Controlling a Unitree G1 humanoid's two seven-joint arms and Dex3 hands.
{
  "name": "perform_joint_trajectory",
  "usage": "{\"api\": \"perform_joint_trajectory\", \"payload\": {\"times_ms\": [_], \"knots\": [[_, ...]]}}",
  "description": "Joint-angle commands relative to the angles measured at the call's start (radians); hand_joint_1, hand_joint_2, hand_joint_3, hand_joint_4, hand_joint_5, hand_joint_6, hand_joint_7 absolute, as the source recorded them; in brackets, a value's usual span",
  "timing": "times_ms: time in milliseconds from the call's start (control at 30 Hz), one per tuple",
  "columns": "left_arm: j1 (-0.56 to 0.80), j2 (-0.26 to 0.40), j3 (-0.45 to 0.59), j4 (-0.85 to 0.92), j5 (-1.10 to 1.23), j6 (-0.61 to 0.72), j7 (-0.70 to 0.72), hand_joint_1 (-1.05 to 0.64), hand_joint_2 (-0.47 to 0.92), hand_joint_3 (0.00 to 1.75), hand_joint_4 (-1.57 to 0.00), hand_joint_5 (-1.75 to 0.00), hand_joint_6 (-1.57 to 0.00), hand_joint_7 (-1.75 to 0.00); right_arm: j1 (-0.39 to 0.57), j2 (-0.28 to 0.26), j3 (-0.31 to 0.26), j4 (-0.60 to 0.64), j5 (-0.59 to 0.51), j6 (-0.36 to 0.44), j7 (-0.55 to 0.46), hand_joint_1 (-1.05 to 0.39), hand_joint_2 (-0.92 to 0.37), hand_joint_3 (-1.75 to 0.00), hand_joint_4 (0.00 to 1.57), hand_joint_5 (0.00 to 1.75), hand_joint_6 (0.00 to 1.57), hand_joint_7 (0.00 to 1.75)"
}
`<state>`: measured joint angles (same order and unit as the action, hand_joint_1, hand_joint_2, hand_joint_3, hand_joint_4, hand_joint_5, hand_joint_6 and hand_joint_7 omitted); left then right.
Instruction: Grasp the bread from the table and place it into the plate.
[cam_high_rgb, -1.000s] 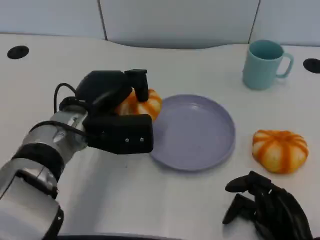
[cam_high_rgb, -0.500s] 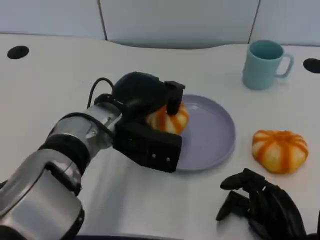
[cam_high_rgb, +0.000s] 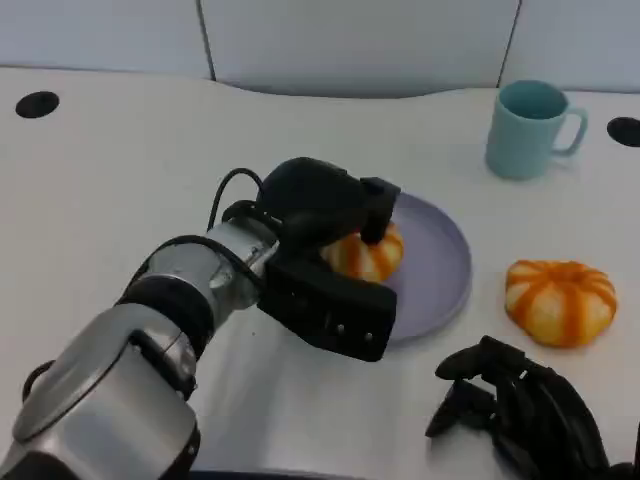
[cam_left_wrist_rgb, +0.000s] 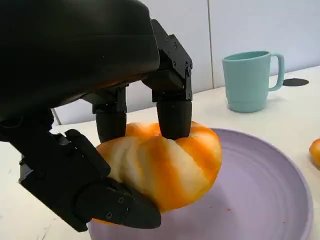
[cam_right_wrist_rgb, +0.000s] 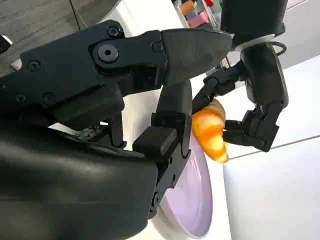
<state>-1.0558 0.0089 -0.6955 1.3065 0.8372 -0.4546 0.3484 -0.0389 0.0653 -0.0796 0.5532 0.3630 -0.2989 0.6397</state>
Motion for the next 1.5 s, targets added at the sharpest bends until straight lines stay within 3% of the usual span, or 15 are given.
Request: {"api": "perform_joint_trajectory", "payload": {"times_ms": [33,200,267,300,367,433,567,733,833,1167,1500], "knots": [[-0.027,-0.015,0.01,0.011,-0.013,0.013,-0.022,-0.26,0.63,0.69,-0.94,-1.75,-0.63,-1.75,0.007,-0.009,-0.011,0.044,-0.005,0.007,0.002,-0.45,-0.92,-0.3,0.75,1.35,0.76,0.93],[-0.027,-0.025,0.026,0.012,-0.035,0.016,-0.04,-0.27,0.66,0.67,-0.91,-1.75,-0.6,-1.75,0.004,-0.008,-0.01,0.061,-0.019,-0.023,-0.005,-0.45,-0.92,-0.3,0.75,1.33,0.77,0.92],[-0.029,-0.027,0.028,0.013,-0.036,0.023,-0.05,-0.33,0.73,0.46,-0.74,-1.75,-0.46,-1.75,-0.005,-0.008,-0.013,0.082,-0.015,-0.039,0.006,-0.45,-0.92,-0.31,0.74,1.32,0.76,0.91],[-0.03,-0.027,0.026,0.014,-0.033,0.026,-0.054,-0.37,0.79,0.36,-0.59,-1.75,-0.36,-1.67,-0.008,-0.007,-0.015,0.091,-0.013,-0.045,0.009,-0.44,-0.92,-0.32,0.75,1.32,0.77,0.91],[-0.034,-0.026,0.029,0.015,-0.035,0.03,-0.072,-0.39,0.83,0.3,-0.52,-1.75,-0.32,-1.62,-0.01,-0.008,-0.015,0.094,-0.014,-0.046,0.008,-0.44,-0.92,-0.33,0.75,1.33,0.77,0.91],[-0.037,-0.026,0.034,0.016,-0.039,0.035,-0.091,-0.46,0.89,0.14,-0.28,-1.71,-0.19,-1.53,-0.007,-0.008,-0.012,0.086,-0.015,-0.041,0.004,-0.43,-0.92,-0.33,0.75,1.33,0.77,0.91],[-0.043,-0.027,0.025,0.012,-0.025,0.05,-0.09,-0.56,0.92,0.05,-0.04,-1.36,-0.09,-1.13,-0.015,-0.009,-0.017,0.102,-0.009,-0.052,0.021,-0.45,-0.92,-0.31,0.75,1.34,0.76,0.91],[-0.047,-0.031,0.021,0.011,-0.023,0.065,-0.107,-0.63,0.92,0.04,0.0,-0.94,0.0,-0.86,-0.016,-0.006,-0.021,0.105,-0.007,-0.048,0.023,-0.42,-0.92,-0.33,0.74,1.34,0.76,0.92],[-0.047,-0.031,0.02,0.009,-0.023,0.068,-0.108,-0.66,0.92,0.03,0.0,-0.82,0.0,-0.77,-0.017,-0.004,-0.024,0.108,-0.005,-0.048,0.025,-0.44,-0.92,-0.32,0.75,1.34,0.76,0.92],[-0.046,-0.024,0.041,0.004,-0.046,0.056,-0.134,-0.71,0.92,0.03,0.0,-0.79,0.0,-0.76,-0.011,-0.009,-0.019,0.091,-0.022,-0.042,0.004,-0.45,-0.92,-0.32,0.75,1.34,0.76,0.92],[-0.006,0.04,0.163,-0.02,-0.176,-0.046,-0.185,-0.78,0.92,0.09,0.0,-0.79,0.0,-0.74,-0.015,-0.009,-0.026,0.079,-0.011,-0.022,0.011,-0.46,-0.92,-0.31,0.74,1.35,0.75,0.93]]}}
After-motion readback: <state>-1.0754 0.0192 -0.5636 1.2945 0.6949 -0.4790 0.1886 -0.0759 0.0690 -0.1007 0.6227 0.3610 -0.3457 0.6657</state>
